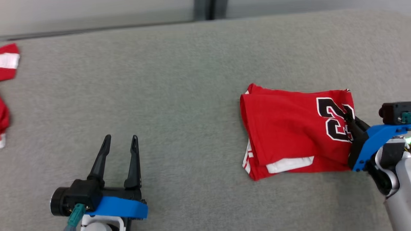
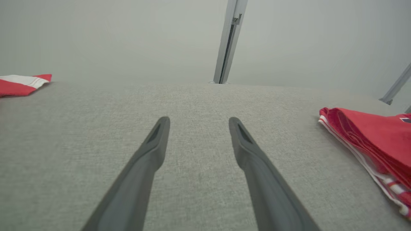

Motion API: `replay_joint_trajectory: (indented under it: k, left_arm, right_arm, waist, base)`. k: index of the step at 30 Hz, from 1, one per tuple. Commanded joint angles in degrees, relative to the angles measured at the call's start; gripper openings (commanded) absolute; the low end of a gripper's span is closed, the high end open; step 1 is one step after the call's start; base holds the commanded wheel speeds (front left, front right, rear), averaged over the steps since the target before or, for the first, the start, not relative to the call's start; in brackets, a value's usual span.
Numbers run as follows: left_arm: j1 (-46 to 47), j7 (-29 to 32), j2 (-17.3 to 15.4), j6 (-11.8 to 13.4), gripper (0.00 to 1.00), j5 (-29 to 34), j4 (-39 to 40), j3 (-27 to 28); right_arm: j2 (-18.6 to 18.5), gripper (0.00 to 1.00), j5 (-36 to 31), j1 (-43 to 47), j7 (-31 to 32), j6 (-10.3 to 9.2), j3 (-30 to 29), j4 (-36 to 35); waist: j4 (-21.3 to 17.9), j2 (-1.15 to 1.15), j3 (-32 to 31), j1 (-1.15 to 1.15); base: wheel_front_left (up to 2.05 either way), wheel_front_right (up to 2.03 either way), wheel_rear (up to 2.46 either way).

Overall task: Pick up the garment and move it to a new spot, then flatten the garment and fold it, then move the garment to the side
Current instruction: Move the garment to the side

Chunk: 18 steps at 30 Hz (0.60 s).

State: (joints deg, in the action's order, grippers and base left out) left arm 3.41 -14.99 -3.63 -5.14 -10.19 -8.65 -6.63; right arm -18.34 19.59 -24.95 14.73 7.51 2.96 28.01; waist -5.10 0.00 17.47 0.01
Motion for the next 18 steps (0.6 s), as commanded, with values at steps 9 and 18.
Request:
replay_joint_trajectory:
  k: [9, 18]
  left_arm:
    - [3.1, 0.2, -3.1, -0.8, 1.0, 2.3, 2.3, -1.1]
    - [4.6, 2.9, -5.0, -1.1, 1.0, 2.7, 4.2, -2.9]
  right_arm:
    - [1.4, 0.0, -1.0, -4.3, -5.2, -0.03, -2.9, 1.8]
    - [3.4, 0.0, -1.8, -6.7, -10.2, -0.03, -3.0, 5.6]
  waist:
    - [-14.5, 0.0, 4.7, -0.01]
    - [-19.2, 0.0, 7.2, -0.01]
  base:
    - [0.0, 0.0, 0.0]
    - [0.0, 0.0, 0.0]
